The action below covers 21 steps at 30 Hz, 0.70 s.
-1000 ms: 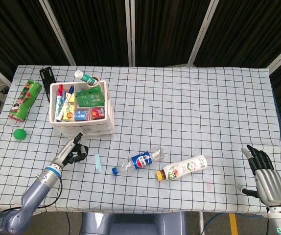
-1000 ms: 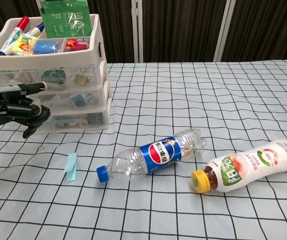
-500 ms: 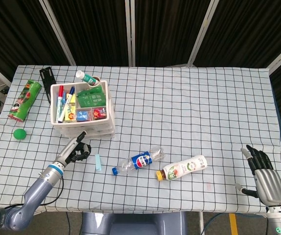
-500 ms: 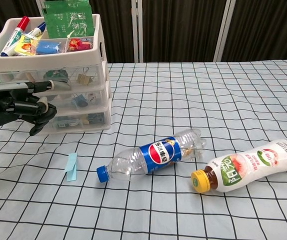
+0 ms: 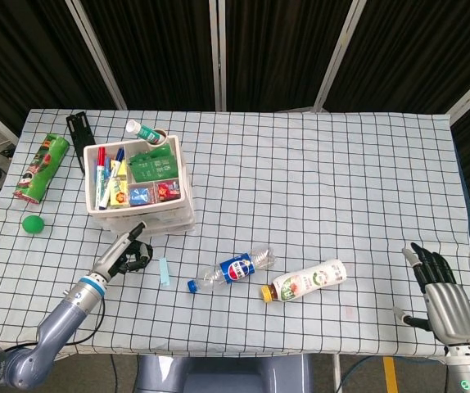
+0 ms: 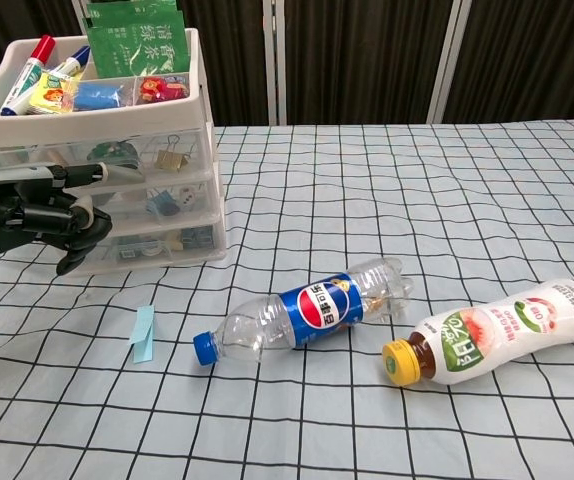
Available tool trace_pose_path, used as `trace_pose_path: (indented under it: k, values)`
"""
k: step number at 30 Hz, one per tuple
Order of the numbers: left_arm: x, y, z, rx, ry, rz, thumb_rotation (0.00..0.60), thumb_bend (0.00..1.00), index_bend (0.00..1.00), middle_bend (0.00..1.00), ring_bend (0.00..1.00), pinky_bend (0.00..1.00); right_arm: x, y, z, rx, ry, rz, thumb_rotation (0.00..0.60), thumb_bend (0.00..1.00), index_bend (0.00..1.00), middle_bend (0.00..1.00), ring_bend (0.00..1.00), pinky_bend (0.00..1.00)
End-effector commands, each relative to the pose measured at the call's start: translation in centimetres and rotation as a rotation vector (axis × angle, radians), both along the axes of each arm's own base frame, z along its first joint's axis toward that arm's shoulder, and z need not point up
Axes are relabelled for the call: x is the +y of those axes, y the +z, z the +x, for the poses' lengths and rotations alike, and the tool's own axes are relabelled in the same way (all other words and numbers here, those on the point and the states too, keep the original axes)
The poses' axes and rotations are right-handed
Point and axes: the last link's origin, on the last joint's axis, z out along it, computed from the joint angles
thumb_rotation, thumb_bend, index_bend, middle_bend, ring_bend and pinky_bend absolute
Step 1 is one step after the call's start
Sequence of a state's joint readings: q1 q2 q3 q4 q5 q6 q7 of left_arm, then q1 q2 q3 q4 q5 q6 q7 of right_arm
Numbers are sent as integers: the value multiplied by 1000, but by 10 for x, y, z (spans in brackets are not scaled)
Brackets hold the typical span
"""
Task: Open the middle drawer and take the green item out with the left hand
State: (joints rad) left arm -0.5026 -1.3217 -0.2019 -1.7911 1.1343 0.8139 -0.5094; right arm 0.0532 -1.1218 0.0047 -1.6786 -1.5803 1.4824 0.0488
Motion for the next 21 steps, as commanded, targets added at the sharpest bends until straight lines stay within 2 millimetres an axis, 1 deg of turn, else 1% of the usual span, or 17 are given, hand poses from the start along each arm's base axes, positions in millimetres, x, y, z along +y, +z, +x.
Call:
trace_pose_path:
  k: [1, 16, 21]
  values:
    - [0, 1, -2, 1, 1, 2, 600, 1000, 165, 762, 692, 695, 0, 0, 0, 0, 1, 0, 600, 39, 0, 0, 0, 0]
    - [-13, 4, -2, 3, -38, -7, 600, 1000, 175, 762, 692, 695, 0, 0, 1, -3, 1, -1, 600, 40, 0, 0, 0, 0]
    - [-20, 9, -4, 20, -71, 29, 600, 1000, 175, 762, 692, 695, 0, 1, 1, -4, 0, -2, 600, 39, 0, 0, 0, 0]
